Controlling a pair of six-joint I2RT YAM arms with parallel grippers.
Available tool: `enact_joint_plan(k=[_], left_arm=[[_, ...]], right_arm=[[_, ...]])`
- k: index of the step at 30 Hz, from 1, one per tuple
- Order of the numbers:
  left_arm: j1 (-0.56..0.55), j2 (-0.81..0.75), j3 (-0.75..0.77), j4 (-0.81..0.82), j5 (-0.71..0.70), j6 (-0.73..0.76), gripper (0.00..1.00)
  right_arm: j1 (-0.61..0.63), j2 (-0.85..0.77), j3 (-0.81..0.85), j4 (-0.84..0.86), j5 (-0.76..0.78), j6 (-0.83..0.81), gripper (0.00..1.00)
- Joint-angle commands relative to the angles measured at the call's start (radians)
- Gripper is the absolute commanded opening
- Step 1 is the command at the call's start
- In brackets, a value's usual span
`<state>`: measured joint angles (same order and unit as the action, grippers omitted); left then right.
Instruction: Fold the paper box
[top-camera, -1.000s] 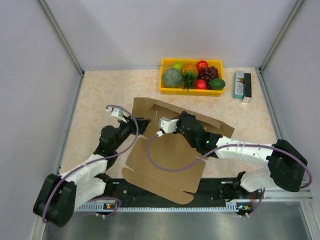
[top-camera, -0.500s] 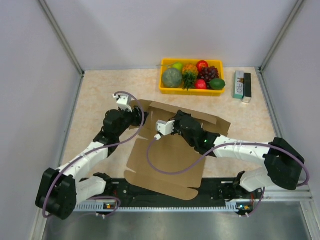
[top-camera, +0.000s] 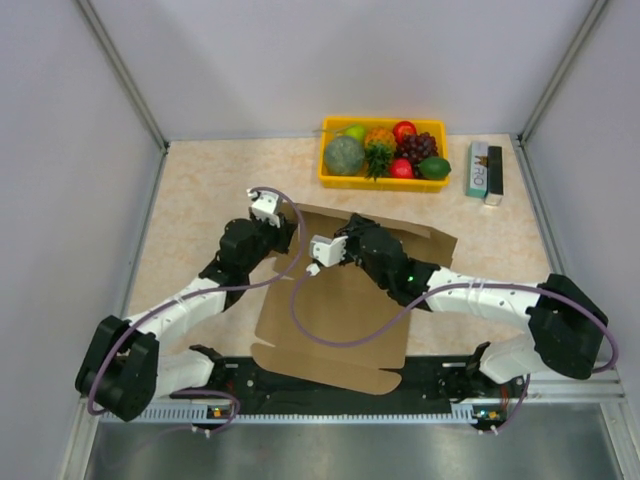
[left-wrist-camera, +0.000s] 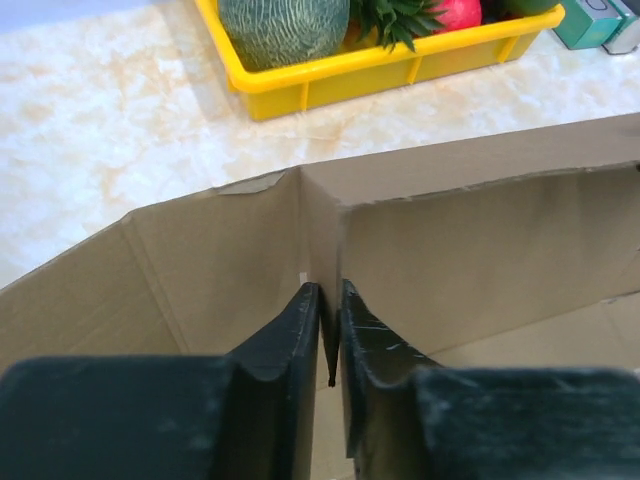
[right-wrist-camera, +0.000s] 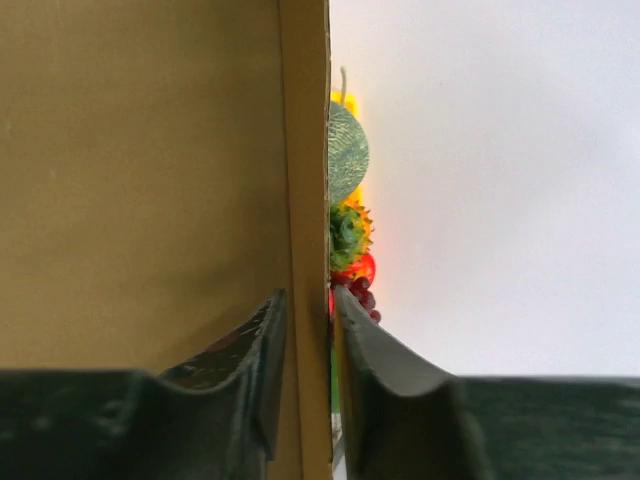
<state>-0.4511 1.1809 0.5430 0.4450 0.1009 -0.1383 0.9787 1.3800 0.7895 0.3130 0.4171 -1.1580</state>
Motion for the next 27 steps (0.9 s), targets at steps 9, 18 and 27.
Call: enact_joint_plan(k=[9,18,27], left_arm=[[-0.072,-0.069,-0.110,0.354,-0.300,0.060,0.02],[-0.089,-0.055,-0.144,0.408,-0.334,0.029,0.00],[-0.093,-0.060,-0.189,0.486,-0.375,-0.023,0.00]], right_arm=[[0.046,-0.215,0.353,-0.576,0.285,0.892,0.99],[0.046,-0.378,0.398,-0.936,-0.034,2.160,0.99],[0.067,-0.323,0.096,-0.461,-0.031,3.056,0.93]])
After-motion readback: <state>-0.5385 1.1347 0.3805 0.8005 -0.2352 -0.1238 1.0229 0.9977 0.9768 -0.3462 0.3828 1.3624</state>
